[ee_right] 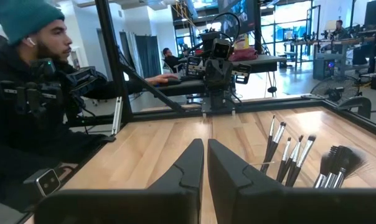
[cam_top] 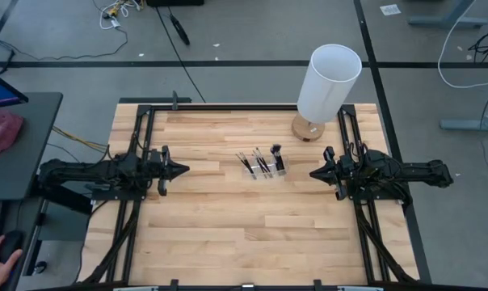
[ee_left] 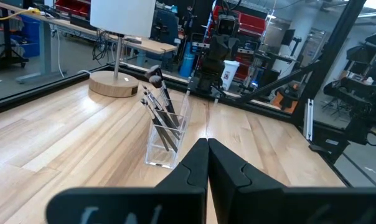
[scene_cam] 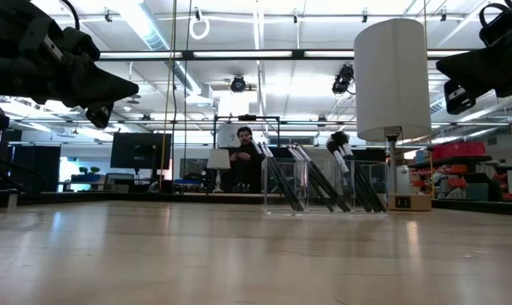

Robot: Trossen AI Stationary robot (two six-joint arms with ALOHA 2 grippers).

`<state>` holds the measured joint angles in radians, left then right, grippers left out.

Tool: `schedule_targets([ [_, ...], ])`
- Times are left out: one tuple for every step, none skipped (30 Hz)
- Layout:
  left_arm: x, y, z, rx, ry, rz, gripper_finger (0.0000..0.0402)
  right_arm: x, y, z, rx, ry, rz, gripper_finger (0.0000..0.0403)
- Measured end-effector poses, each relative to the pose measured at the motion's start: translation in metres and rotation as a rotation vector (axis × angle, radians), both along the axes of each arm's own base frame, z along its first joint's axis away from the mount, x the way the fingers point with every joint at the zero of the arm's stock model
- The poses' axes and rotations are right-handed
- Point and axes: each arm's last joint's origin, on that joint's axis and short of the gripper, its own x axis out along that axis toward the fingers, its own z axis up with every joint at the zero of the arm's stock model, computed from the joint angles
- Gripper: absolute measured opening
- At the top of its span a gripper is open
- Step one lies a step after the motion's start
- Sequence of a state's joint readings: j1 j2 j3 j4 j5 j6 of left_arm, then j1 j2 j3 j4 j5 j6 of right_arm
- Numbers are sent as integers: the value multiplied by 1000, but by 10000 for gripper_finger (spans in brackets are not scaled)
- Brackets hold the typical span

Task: Pick & Place Makeup Supplies
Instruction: Return to Home Position

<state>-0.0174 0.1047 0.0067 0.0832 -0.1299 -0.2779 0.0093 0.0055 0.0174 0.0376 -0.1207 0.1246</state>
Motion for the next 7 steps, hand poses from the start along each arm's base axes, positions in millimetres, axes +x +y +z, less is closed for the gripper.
schedule_targets([
  [0, 0, 0, 0, 0, 0, 7, 0, 0, 0, 0, 0, 0, 27],
  [0, 0, 0, 0, 0, 0, 7, 0, 0, 0, 0, 0, 0, 27],
  [0, 0, 0, 0, 0, 0, 7, 0, 0, 0, 0, 0, -1, 27],
  [0, 0, 0, 0, 0, 0, 7, 0, 0, 0, 0, 0, 0, 27],
  [0, 0, 0, 0, 0, 0, 7, 0, 0, 0, 0, 0, 0, 27],
  [0, 0, 0, 0, 0, 0, 7, 0, 0, 0, 0, 0, 0, 27],
  [0, 0, 0, 0, 0, 0, 7, 0, 0, 0, 0, 0, 0, 27],
])
